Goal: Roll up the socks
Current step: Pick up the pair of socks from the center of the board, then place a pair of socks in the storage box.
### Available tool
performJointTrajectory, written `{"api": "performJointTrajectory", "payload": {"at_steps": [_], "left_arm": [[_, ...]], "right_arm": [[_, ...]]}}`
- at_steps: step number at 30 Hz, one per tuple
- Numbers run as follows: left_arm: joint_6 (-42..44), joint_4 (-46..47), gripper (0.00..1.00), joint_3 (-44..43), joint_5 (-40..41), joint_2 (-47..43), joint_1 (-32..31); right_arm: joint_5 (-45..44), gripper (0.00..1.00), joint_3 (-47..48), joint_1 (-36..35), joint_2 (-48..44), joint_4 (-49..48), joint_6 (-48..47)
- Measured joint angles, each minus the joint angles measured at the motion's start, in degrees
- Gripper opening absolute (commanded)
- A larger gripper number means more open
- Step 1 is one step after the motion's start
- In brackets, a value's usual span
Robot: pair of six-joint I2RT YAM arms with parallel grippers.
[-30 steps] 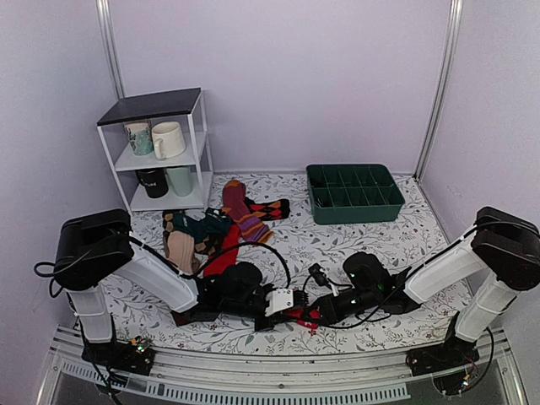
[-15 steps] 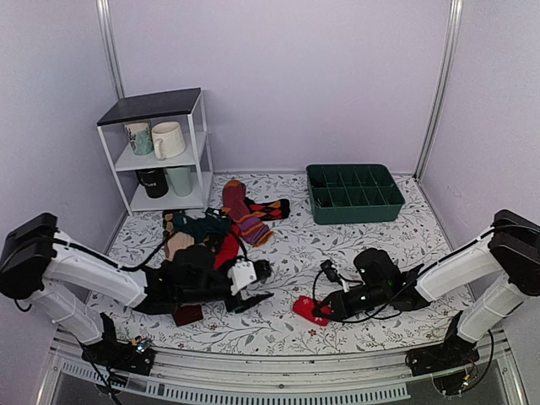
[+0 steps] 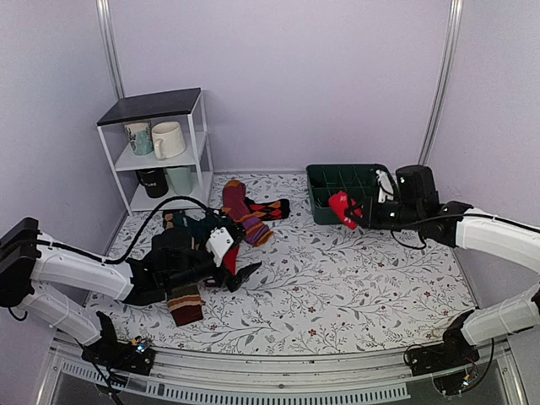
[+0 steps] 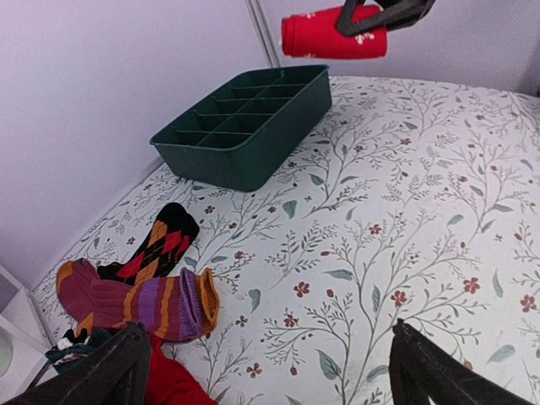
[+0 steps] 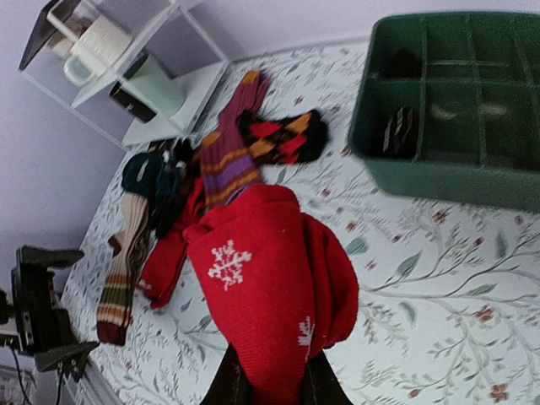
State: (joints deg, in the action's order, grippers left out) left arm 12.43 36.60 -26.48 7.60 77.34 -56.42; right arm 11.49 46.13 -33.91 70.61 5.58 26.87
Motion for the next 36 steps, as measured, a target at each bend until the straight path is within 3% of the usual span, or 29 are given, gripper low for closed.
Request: {"api": "performJointTrajectory", "payload": {"at_steps": [5, 13, 36], "left_arm": [[-3.21, -0.07, 0.99, -2.14, 2.38, 0.57, 0.92], [-7.37, -1.49, 0.99, -6.16, 0.68, 0.57, 2.19], [-8.11, 1.99, 0.99, -1.4, -10.12, 1.2, 2.34]], "right_arm": [[-5.38, 0.0, 10.34, 6.58, 4.68, 3.45, -3.26], [-12.52, 0.0, 21.57, 7.69, 20.09, 3.82, -6.88], [-19.58, 0.0, 36.28, 8.85, 43.54, 3.69, -3.56]]}}
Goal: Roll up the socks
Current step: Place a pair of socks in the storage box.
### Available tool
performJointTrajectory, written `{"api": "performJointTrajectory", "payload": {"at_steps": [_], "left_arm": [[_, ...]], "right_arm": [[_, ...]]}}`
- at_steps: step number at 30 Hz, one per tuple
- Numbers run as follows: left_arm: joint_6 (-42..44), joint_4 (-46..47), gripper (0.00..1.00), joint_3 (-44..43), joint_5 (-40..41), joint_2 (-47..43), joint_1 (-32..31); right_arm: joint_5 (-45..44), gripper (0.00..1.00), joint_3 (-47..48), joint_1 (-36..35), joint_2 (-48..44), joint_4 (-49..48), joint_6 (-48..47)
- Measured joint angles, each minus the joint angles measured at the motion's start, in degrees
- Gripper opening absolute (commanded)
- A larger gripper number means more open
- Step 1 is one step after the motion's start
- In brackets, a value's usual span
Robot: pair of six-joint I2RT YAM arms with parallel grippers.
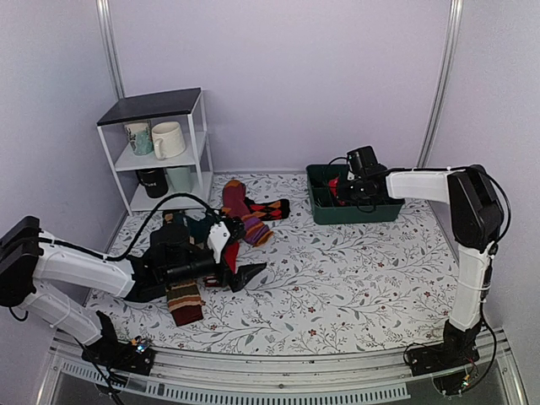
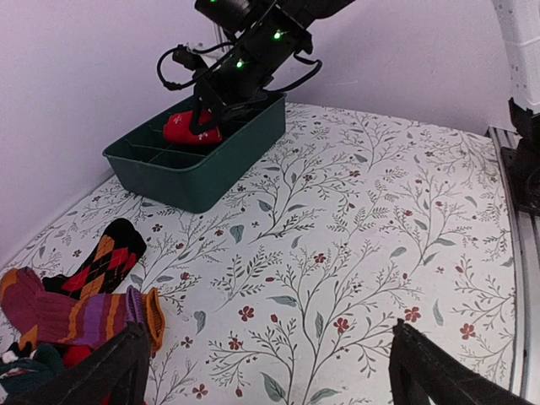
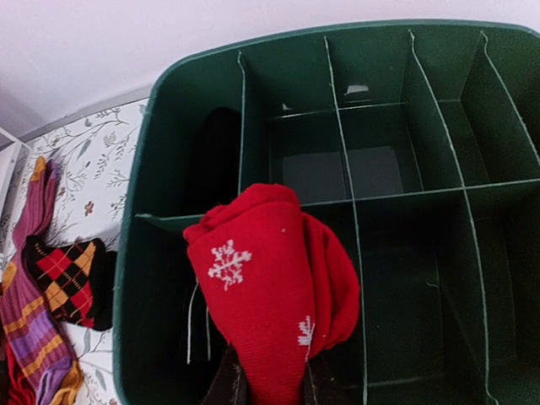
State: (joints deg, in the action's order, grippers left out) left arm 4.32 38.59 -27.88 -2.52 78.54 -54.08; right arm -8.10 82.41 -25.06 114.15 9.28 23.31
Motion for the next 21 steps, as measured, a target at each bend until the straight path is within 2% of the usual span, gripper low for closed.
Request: {"api": "performJointTrajectory", "payload": {"at_steps": [7, 21], "left_arm": [[0.0, 3.15, 1.0, 2.8, -0.48, -1.03, 0.0], [0.2, 4.96, 0.99, 4.31, -0.48, -2.89, 0.0]], "right_arm": [[-1.4, 0.0, 4.63, 0.02, 5.18, 2.36, 0.44], [-3.82, 0.0, 4.52, 0.09, 5.29, 5.31, 1.62]]}}
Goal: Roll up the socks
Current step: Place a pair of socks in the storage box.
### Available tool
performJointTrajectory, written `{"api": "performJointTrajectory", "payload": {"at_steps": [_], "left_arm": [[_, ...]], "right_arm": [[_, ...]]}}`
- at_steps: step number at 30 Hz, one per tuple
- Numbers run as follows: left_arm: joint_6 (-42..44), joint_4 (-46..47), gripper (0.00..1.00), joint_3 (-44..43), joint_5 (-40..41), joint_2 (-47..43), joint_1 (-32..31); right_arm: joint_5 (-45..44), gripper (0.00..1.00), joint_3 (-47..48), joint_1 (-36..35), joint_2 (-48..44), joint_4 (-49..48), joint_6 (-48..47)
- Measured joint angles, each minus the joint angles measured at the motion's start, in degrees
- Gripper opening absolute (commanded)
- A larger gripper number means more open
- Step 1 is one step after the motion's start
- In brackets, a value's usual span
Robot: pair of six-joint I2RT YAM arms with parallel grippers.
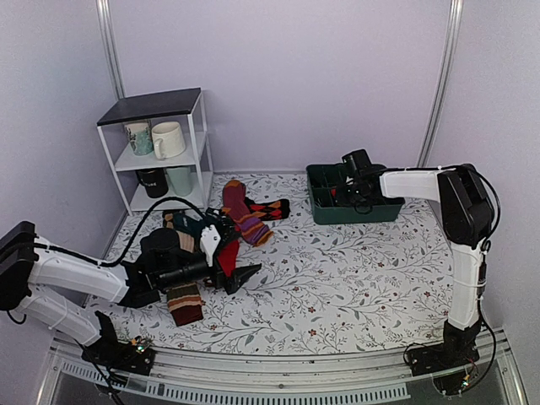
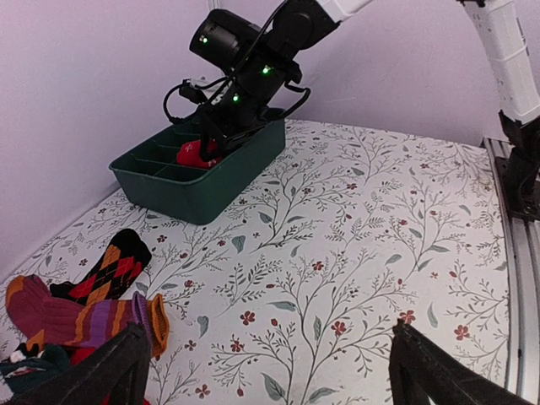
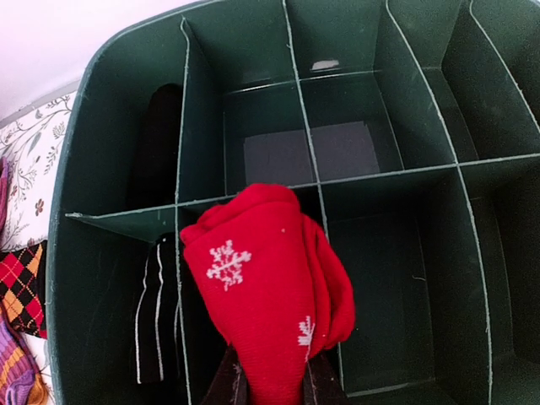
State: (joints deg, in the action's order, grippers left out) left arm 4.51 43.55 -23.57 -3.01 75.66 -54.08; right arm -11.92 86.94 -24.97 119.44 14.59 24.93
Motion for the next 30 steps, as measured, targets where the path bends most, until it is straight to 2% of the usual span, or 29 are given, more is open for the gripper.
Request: {"api": "performJointTrajectory", "payload": {"at_steps": [10, 25, 27, 29, 30], "left_arm": [[1.11, 0.26, 0.99, 0.11, 0.04, 0.0, 0.0], [1.9, 0.13, 0.99, 0.15, 0.09, -1.62, 0.0], [2.08, 0.09, 0.99, 0.24, 0.2, -1.95, 0.0], [2.34, 0.09, 0.99, 0.46, 0.39, -2.32, 0.0], [2.45, 0.07, 0.99, 0.59, 0.48, -2.47, 0.0]], "right_arm": [[1.75, 0.0, 9.16, 0.7, 5.75, 5.7, -0.37], [3.69, 0.0, 15.76, 1.14, 9.25, 14.14, -1.66], [3.45, 0.03, 18.21, 1.18, 10.93, 15.91, -1.99], [3.39, 0.13, 20.5, 1.31, 12.41, 17.64, -2.21], [3.39, 0.14, 21.46, 1.36, 12.96, 18.56, -2.27]]}}
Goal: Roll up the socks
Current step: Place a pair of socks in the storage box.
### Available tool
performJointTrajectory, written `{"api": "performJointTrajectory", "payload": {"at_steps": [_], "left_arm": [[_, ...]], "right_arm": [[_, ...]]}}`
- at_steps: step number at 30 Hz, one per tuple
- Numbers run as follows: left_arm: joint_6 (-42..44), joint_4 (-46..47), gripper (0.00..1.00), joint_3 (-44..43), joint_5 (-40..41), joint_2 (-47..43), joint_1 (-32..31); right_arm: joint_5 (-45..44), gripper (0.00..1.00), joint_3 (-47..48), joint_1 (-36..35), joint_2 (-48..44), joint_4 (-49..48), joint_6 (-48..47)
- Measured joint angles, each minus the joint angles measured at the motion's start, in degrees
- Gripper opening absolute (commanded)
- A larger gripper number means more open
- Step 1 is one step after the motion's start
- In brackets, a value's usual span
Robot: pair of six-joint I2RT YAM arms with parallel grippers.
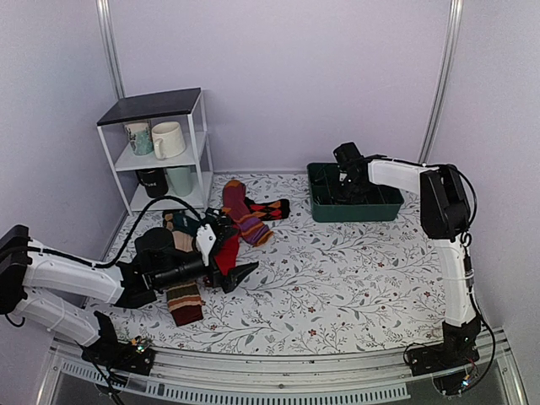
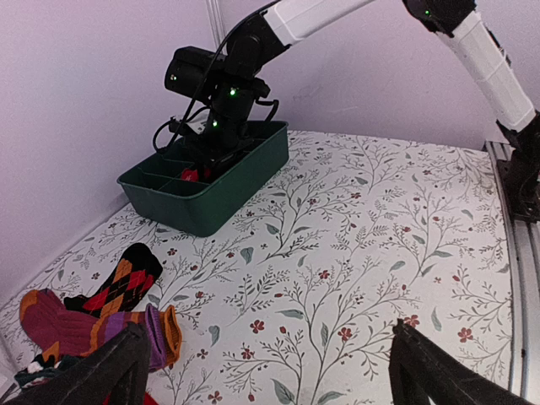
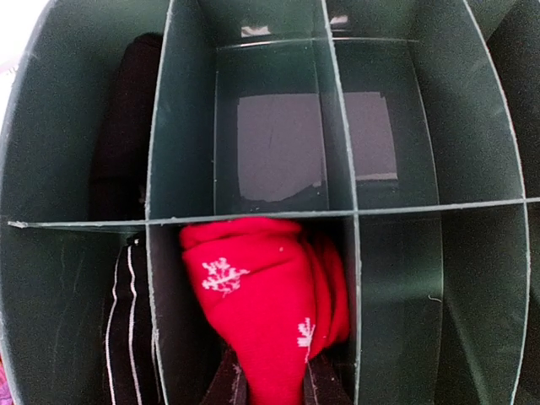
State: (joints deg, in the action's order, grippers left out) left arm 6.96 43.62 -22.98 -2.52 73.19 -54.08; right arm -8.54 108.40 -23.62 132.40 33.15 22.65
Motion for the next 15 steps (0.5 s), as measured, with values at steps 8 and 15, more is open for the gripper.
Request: {"api": "performJointTrajectory", "payload": {"at_steps": [8, 15], "left_arm": [[0.35, 0.07, 0.99, 0.79, 0.57, -0.57, 0.0], [0.42, 0.09, 0.99, 0.98, 0.66, -0.59, 0.0]], "right_arm": [[0.22, 0.33, 1.6, 0.04, 0.76, 1.33, 0.68], [1.4, 0.4, 1.86, 0.07, 0.74, 1.05, 2.14]]}}
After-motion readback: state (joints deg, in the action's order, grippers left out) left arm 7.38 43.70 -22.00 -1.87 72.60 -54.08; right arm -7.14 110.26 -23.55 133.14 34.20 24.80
